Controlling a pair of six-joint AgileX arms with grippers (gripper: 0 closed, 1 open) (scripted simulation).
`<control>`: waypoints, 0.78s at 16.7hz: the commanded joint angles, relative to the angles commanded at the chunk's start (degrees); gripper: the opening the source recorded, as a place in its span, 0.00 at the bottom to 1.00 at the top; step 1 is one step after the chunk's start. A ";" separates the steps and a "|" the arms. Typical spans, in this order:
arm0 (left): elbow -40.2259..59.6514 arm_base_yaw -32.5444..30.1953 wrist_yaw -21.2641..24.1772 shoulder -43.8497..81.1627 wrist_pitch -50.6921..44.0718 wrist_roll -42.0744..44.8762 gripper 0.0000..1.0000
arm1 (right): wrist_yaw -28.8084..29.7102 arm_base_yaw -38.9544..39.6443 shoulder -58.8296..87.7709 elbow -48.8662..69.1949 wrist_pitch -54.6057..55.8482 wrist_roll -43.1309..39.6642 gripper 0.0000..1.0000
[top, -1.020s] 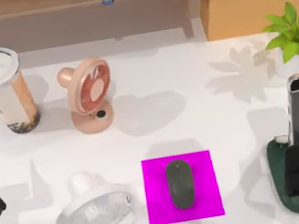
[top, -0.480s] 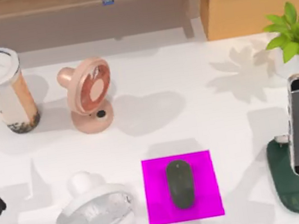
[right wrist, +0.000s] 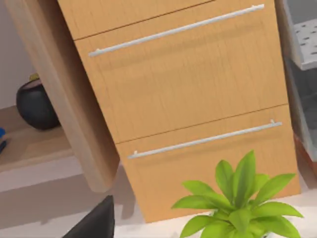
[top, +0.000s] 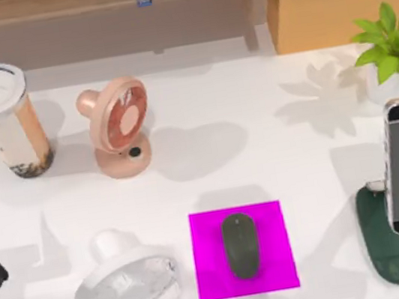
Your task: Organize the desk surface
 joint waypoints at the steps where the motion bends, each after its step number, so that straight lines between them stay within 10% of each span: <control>1: 0.00 0.00 0.00 0.00 0.00 0.00 1.00 | -1.83 -2.22 -1.37 -0.85 1.56 -1.50 1.00; 13: 0.00 0.00 0.00 0.00 0.00 0.00 1.00 | -19.26 -22.07 -16.62 -21.15 7.71 -17.41 1.00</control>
